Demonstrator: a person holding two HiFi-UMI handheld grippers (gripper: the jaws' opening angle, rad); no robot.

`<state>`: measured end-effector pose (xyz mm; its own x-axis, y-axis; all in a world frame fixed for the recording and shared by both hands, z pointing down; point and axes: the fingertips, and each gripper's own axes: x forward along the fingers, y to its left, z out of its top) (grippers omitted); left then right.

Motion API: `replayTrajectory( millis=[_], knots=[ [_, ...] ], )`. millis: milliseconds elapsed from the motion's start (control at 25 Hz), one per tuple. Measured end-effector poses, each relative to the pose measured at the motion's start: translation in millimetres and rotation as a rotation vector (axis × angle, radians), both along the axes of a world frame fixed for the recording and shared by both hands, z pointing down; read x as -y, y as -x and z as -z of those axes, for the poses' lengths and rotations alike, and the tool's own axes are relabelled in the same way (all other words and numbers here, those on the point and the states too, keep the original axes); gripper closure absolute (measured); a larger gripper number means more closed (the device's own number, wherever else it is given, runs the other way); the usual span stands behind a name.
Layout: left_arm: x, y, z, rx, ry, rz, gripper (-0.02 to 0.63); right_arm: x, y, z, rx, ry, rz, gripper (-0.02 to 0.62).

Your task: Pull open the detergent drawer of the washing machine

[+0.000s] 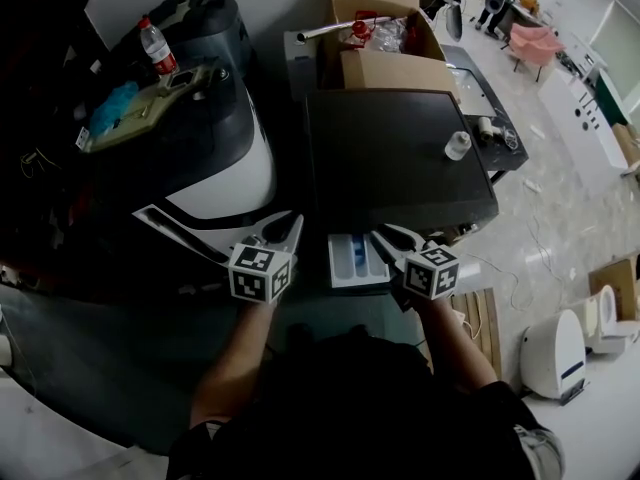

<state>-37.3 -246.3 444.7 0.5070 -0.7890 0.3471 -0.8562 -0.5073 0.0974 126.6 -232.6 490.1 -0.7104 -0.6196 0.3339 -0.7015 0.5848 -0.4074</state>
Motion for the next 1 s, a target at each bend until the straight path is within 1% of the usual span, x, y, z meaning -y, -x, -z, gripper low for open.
replayTrajectory(
  millis=[120, 200, 280, 320, 440, 600, 1000],
  knots=[
    [6, 9, 14, -0.013, -0.023, 0.017, 0.584, 6, 15, 23, 0.003, -0.056, 0.011, 0.509],
    [6, 10, 20, -0.019, -0.036, 0.008, 0.591, 8, 21, 39, 0.002, -0.103, 0.018, 0.534],
    [7, 10, 25, -0.020, -0.051, -0.003, 0.594, 8, 25, 52, -0.003, -0.155, 0.026, 0.580],
    [8, 10, 28, -0.023, -0.058, -0.006, 0.595, 8, 27, 57, -0.006, -0.179, 0.028, 0.592],
    [12, 13, 34, -0.037, -0.074, -0.005, 0.595, 6, 26, 66, -0.017, -0.229, 0.024, 0.592],
    [16, 17, 36, -0.038, -0.081, -0.001, 0.595, 3, 22, 68, -0.037, -0.251, 0.012, 0.594],
    [15, 14, 24, -0.039, -0.052, -0.017, 0.595, -5, 23, 55, -0.062, -0.229, 0.014, 0.594]
  ],
)
